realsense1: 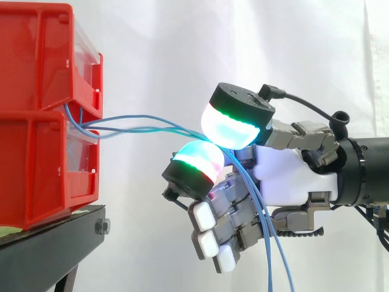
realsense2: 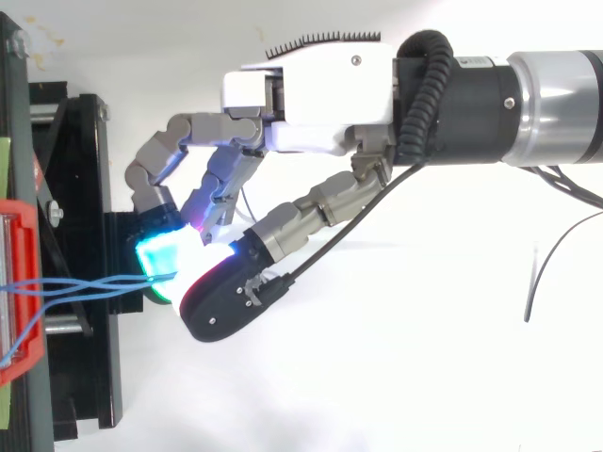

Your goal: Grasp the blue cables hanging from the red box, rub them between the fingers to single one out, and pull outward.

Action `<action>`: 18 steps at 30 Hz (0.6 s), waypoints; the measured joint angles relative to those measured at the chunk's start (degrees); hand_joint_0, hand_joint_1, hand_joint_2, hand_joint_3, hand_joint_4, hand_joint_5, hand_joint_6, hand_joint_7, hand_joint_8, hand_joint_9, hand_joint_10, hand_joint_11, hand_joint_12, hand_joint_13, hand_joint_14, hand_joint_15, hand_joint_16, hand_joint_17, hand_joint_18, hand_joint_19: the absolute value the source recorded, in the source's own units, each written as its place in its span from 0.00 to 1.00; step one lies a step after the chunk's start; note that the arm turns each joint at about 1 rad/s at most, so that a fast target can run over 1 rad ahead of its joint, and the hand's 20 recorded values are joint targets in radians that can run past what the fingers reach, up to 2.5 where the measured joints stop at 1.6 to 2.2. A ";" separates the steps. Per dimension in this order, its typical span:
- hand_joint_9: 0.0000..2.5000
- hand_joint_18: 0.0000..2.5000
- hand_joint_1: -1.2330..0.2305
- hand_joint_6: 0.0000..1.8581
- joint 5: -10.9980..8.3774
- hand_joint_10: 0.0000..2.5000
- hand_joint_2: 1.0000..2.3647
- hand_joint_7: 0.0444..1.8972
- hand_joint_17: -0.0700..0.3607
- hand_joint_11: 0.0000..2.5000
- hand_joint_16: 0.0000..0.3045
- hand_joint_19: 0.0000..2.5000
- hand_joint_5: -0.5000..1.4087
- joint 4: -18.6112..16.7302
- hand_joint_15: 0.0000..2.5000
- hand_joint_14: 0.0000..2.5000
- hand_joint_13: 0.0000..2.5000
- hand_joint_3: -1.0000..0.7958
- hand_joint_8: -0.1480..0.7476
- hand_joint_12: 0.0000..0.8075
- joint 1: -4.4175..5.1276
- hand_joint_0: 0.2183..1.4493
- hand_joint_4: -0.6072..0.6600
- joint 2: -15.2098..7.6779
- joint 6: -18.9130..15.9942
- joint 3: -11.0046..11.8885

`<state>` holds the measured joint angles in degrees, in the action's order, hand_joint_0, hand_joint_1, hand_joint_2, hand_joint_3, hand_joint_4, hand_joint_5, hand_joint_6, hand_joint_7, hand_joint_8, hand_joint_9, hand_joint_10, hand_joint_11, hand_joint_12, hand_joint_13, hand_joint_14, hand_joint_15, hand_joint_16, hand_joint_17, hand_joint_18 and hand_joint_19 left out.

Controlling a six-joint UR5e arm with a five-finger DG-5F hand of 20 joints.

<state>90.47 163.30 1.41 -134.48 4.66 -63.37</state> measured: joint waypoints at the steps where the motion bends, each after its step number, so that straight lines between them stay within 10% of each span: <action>1: 0.32 0.29 0.23 0.51 0.01 0.01 0.01 0.62 0.39 0.19 0.14 0.22 0.17 0.00 0.23 0.01 0.32 0.40 0.46 0.45 0.00 0.43 0.45 0.00 0.00 0.00; 9: 0.30 0.29 0.21 0.50 0.05 0.00 0.00 0.57 0.39 0.17 0.14 0.21 0.16 -0.06 0.22 0.01 0.31 0.28 0.45 0.45 0.00 0.46 0.48 0.01 0.00 0.00; 18: 0.33 0.30 0.27 0.49 -0.02 0.00 0.00 0.56 0.40 0.18 0.15 0.23 0.18 -0.01 0.23 0.01 0.32 0.28 0.48 0.47 0.02 0.25 0.55 0.43 0.01 0.00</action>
<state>90.45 163.29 1.42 -134.05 4.67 -63.37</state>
